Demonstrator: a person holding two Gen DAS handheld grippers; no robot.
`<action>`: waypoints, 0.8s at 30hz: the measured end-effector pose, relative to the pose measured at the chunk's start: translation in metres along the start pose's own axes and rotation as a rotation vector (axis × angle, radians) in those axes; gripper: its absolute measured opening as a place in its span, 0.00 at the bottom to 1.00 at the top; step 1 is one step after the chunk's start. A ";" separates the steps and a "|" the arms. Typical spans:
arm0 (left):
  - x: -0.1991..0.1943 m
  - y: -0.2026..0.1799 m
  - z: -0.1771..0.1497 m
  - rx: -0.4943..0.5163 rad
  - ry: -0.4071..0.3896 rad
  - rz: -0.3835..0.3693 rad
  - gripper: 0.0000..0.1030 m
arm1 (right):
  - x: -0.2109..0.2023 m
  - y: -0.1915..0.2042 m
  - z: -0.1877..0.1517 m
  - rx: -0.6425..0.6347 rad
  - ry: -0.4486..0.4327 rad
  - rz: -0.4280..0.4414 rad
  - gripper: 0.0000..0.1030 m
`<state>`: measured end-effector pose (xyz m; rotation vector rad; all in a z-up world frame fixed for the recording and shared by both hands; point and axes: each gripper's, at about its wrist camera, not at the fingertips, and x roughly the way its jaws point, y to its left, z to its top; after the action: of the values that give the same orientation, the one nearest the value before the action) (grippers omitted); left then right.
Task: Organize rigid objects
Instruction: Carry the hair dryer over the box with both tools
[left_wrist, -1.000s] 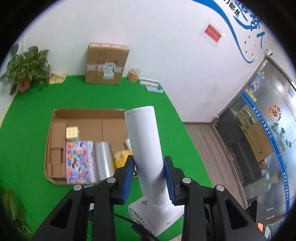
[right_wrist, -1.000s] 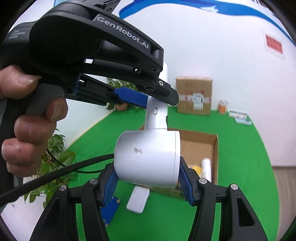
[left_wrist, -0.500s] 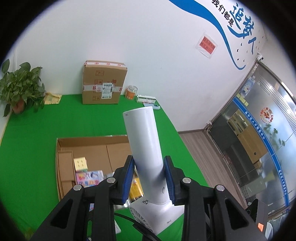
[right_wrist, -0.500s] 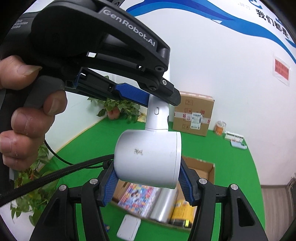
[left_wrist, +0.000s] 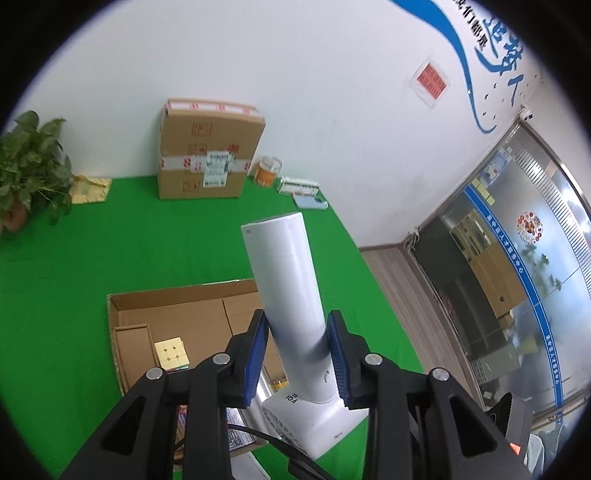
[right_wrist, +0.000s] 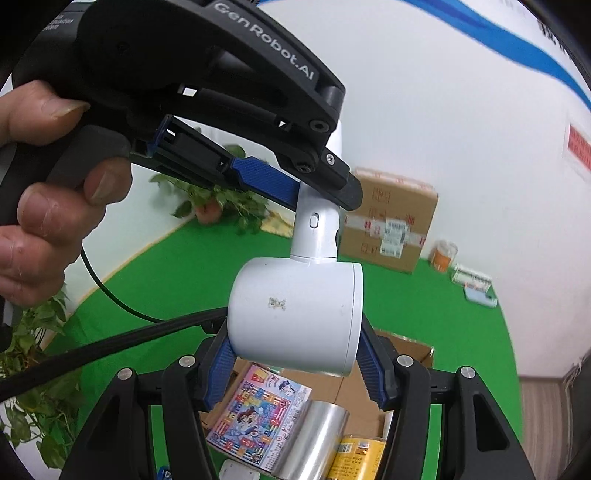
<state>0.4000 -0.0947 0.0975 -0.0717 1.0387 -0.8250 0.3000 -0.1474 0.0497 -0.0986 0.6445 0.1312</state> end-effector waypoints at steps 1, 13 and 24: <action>0.010 0.004 0.004 -0.005 0.014 -0.008 0.31 | 0.010 -0.007 -0.001 0.012 0.016 -0.004 0.55; 0.194 0.056 0.027 -0.100 0.276 -0.112 0.31 | 0.131 -0.107 -0.053 0.128 0.264 0.000 0.56; 0.304 0.075 -0.020 -0.200 0.478 -0.132 0.31 | 0.212 -0.154 -0.143 0.213 0.485 0.065 0.56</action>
<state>0.5002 -0.2284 -0.1676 -0.1171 1.5800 -0.8762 0.4066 -0.2991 -0.1837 0.1004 1.1422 0.1002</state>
